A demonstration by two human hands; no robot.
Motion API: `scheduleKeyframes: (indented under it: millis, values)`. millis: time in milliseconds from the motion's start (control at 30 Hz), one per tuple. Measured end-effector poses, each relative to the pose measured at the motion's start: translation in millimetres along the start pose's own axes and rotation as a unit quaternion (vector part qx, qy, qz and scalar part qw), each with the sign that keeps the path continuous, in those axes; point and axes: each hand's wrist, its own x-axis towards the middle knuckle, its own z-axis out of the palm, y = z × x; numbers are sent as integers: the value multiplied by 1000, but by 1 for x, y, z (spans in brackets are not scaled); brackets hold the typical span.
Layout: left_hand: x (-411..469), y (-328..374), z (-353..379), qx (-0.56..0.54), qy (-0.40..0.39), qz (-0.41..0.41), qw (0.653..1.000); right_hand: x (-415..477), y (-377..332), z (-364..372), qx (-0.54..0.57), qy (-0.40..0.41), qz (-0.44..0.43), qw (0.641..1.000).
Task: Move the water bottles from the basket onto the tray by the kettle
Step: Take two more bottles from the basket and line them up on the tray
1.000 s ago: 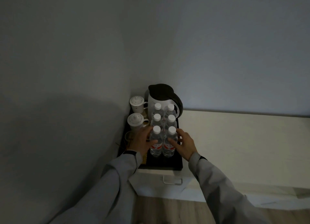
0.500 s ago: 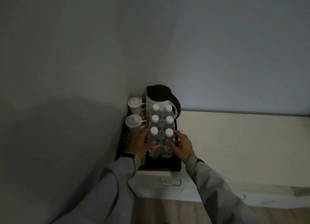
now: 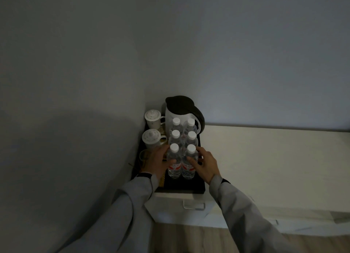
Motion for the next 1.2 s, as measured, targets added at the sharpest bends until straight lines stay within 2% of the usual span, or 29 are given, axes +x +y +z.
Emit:
scheduleKeyframes:
  millis: [800, 1200]
  values:
    - [-1, 0, -2, 24, -22, -22, 999, -1, 3, -10, -32, -7, -42, 999]
    - [-4, 3, -1, 24, -18, -29, 999, -1, -1, -5, -38, -1, -21, 999]
